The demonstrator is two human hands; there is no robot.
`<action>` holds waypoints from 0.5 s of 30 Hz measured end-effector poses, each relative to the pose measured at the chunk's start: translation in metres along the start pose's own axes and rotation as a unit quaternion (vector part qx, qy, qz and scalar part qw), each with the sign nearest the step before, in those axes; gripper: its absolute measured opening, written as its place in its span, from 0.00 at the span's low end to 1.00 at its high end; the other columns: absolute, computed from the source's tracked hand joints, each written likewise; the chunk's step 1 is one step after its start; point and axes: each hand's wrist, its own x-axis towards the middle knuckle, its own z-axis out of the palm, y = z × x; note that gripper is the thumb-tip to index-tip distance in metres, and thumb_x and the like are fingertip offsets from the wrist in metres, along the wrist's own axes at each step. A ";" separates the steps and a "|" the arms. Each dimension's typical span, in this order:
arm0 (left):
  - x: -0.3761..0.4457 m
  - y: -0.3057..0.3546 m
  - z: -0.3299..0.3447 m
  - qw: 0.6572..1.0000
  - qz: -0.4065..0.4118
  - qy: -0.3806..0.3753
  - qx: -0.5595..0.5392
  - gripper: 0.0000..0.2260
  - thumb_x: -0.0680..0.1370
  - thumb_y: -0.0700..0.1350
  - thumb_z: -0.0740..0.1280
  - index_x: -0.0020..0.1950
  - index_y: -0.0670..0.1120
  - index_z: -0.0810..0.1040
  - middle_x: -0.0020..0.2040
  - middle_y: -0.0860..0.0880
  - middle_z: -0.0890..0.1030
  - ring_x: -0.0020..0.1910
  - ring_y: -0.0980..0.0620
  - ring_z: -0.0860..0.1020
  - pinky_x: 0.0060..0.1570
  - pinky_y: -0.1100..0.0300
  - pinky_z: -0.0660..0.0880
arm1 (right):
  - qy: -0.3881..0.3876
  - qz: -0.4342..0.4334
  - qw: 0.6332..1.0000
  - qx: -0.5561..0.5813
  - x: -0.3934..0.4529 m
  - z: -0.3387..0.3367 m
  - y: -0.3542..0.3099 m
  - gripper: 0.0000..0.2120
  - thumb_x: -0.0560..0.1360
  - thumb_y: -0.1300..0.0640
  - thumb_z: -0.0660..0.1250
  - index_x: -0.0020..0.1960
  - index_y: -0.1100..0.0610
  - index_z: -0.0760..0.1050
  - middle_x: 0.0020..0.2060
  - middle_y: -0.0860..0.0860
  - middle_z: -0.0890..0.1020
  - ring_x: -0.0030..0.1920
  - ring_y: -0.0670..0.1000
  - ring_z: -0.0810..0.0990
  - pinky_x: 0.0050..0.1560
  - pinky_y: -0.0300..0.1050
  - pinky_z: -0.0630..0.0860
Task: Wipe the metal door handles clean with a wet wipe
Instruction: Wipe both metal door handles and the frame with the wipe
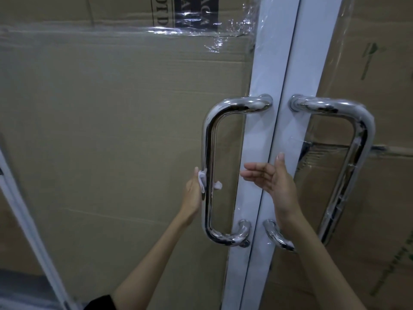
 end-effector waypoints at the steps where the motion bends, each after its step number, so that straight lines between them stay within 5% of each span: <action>1: 0.004 0.007 0.000 1.000 0.008 0.006 -0.007 0.32 0.83 0.53 0.43 0.43 0.41 0.83 0.41 0.50 0.85 0.46 0.59 0.82 0.56 0.62 0.73 | -0.001 0.002 1.000 0.001 0.001 0.002 0.001 0.32 0.81 0.43 0.40 0.47 0.58 0.80 0.43 0.55 0.85 0.46 0.49 0.84 0.60 0.44 0.73; 5: 0.007 0.013 0.016 0.993 0.067 0.096 -0.029 0.27 0.80 0.60 0.51 0.66 0.42 0.72 0.60 0.38 0.78 0.60 0.41 0.76 0.62 0.46 0.73 | -0.020 0.010 1.000 -0.006 0.004 0.016 0.006 0.32 0.81 0.44 0.40 0.48 0.59 0.80 0.43 0.55 0.85 0.45 0.47 0.83 0.53 0.36 0.74; 7: -0.014 -0.006 0.015 0.990 0.094 0.099 0.031 0.25 0.80 0.58 0.51 0.70 0.43 0.70 0.61 0.39 0.78 0.62 0.40 0.74 0.61 0.51 0.73 | -0.032 0.014 0.999 -0.003 0.004 0.022 0.011 0.31 0.82 0.46 0.41 0.48 0.60 0.80 0.42 0.56 0.85 0.42 0.44 0.83 0.46 0.30 0.74; 9: -0.031 -0.020 0.004 0.991 0.083 0.090 0.061 0.22 0.80 0.53 0.53 0.64 0.41 0.75 0.52 0.51 0.82 0.57 0.49 0.79 0.51 0.66 0.74 | -0.036 0.014 0.999 -0.005 0.004 0.026 0.016 0.31 0.82 0.46 0.41 0.47 0.59 0.81 0.41 0.55 0.85 0.42 0.44 0.83 0.45 0.29 0.74; 12: -0.029 -0.012 -0.007 0.984 0.122 0.099 0.087 0.11 0.81 0.46 0.58 0.54 0.48 0.80 0.39 0.64 0.77 0.38 0.72 0.75 0.43 0.66 0.69 | -0.027 0.013 0.999 -0.014 0.005 0.033 0.024 0.31 0.82 0.45 0.42 0.45 0.56 0.81 0.40 0.53 0.86 0.44 0.47 0.84 0.54 0.39 0.74; 15: -0.012 0.019 0.000 0.968 0.198 0.143 0.063 0.14 0.80 0.40 0.62 0.66 0.44 0.75 0.54 0.67 0.76 0.49 0.78 0.73 0.51 0.75 0.69 | -0.006 0.018 1.000 -0.011 0.005 0.046 0.032 0.29 0.82 0.45 0.44 0.46 0.57 0.81 0.40 0.54 0.85 0.44 0.50 0.84 0.54 0.42 0.74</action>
